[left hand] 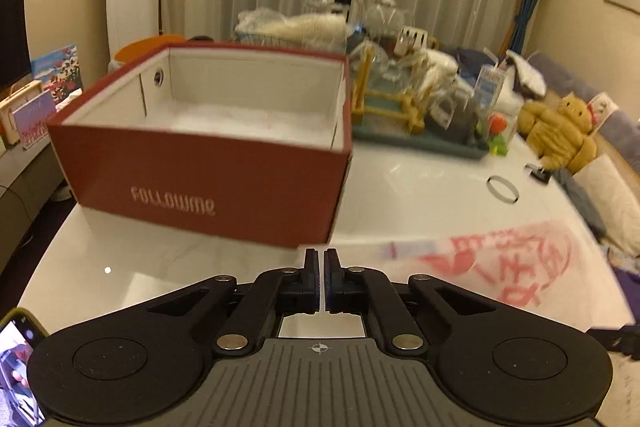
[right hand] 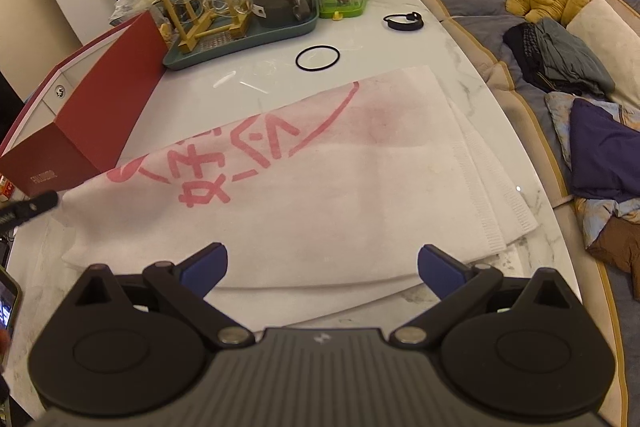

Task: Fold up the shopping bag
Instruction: 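Grasp the edge of the folded white bag with the left gripper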

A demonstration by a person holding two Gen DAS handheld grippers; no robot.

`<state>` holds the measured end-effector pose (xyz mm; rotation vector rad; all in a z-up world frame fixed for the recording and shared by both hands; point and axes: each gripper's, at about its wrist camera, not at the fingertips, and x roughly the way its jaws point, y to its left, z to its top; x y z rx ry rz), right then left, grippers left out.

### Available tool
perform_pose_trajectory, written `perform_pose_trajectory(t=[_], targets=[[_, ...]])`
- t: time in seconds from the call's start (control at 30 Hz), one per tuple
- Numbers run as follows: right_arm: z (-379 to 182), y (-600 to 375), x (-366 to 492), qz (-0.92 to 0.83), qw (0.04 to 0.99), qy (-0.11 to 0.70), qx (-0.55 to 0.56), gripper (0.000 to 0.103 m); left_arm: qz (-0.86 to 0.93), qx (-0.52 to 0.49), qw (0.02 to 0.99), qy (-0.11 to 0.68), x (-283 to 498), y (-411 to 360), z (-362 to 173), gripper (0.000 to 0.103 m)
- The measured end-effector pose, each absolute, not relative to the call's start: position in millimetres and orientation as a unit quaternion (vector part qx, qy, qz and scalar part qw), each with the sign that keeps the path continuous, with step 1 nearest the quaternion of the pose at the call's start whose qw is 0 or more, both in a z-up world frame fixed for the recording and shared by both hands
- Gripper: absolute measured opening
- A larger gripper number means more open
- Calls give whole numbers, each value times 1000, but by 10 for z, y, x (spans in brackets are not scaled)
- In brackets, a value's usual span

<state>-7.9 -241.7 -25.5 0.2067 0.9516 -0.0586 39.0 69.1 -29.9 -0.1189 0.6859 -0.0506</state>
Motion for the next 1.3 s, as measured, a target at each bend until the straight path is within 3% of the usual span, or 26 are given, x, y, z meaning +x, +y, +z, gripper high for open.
perform_pose_trajectory(t=[0.13, 0.2, 0.27, 0.3, 0.33, 0.63, 0.7, 0.87, 0.9, 0.93, 1.0, 1.1, 1.3], targets=[[-268, -2433, -73, -30, 882, 458, 105, 103, -50, -48, 933, 352, 448, 633, -235, 4], [-275, -2441, -69, -31, 881, 459, 108, 103, -44, -45, 927, 371, 431, 616, -297, 14], [-282, -2449, -66, -32, 881, 459, 110, 103, -30, -46, 916, 398, 460, 621, -397, 45], [-285, -2453, -64, -33, 880, 459, 112, 103, -20, -46, 912, 408, 501, 634, -452, 86], [-288, -2457, -63, -33, 880, 460, 113, 103, -12, -43, 912, 408, 508, 637, -486, 103], [-310, -2475, -41, -36, 877, 464, 119, 103, -72, -24, 918, 389, 682, 554, -628, 103], [-317, -2467, -36, -35, 876, 466, 119, 103, -65, -7, 907, 416, 841, 521, -720, 103], [-311, -2436, -46, -32, 877, 467, 111, 103, -137, -43, 909, 392, 875, 558, -749, 99], [-307, -2443, -55, -34, 877, 466, 111, 103, -143, -42, 912, 382, 841, 551, -720, 78], [-304, -2457, -64, -37, 878, 464, 113, 103, -141, -40, 913, 380, 815, 545, -696, 46], [-316, -2501, -75, -46, 876, 465, 120, 103, -134, -56, 909, 392, 785, 580, -661, 17], [-350, -2580, -82, -62, 870, 469, 137, 103, -137, -66, 908, 390, 679, 605, -587, 8], [-360, -2656, -70, -73, 870, 465, 149, 103, -121, -86, 943, 298, 374, 698, 28, 7]])
